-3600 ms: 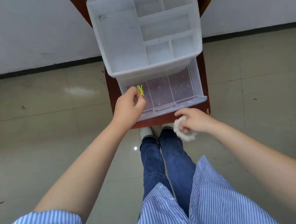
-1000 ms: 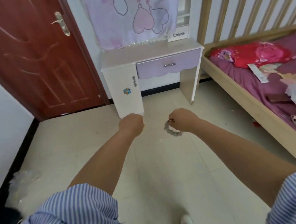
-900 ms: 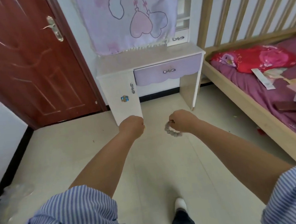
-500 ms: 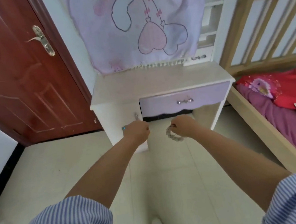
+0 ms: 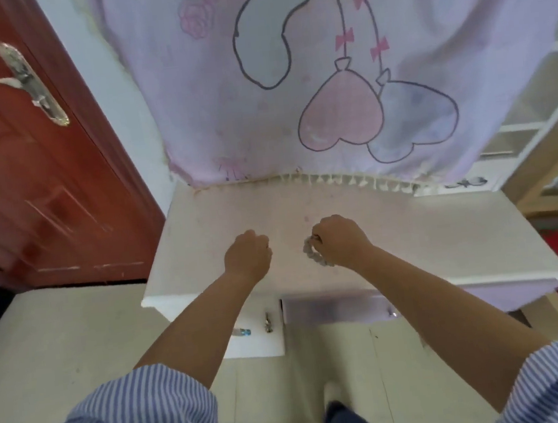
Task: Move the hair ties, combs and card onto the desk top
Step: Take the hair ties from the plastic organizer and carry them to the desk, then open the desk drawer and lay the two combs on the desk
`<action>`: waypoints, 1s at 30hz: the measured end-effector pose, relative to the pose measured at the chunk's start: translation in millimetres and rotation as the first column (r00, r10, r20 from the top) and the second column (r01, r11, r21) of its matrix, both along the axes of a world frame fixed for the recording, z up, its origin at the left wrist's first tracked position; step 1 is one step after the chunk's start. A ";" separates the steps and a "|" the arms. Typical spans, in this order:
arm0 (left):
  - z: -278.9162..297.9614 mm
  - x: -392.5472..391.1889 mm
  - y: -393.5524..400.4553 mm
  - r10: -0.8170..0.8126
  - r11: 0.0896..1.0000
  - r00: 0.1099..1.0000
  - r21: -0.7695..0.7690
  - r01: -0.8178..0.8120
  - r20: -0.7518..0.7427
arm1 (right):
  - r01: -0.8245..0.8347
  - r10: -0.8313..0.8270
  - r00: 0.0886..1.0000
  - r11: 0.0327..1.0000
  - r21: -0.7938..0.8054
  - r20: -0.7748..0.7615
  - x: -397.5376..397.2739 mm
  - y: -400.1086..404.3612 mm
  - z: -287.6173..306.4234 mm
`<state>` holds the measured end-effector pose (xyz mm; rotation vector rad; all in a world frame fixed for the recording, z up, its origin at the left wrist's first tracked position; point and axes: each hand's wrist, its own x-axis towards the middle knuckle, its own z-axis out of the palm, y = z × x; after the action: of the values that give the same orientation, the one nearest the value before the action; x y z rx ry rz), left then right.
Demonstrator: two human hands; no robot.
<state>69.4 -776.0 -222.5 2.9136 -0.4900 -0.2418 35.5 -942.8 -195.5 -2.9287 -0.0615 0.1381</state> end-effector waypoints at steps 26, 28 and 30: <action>-104.6 116.5 -18.3 0.264 0.956 0.956 0.166 -0.242 -0.127 | -0.328 0.331 0.940 0.943 0.052 -0.081 149.0 -47.0 -144.1; -105.9 85.4 -33.6 0.171 0.978 0.979 0.138 -0.156 -0.110 | -0.318 0.315 0.947 0.947 0.049 0.054 106.5 -69.8 -134.4; -112.4 50.5 -52.7 0.080 0.991 0.991 0.115 -0.068 -0.104 | -0.261 0.250 0.952 0.964 0.044 0.175 54.0 -98.2 -129.9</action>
<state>120.0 -828.7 -334.9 2.9987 -0.3620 -0.4270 89.5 -1041.0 -325.4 -2.8455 -0.4635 -0.0723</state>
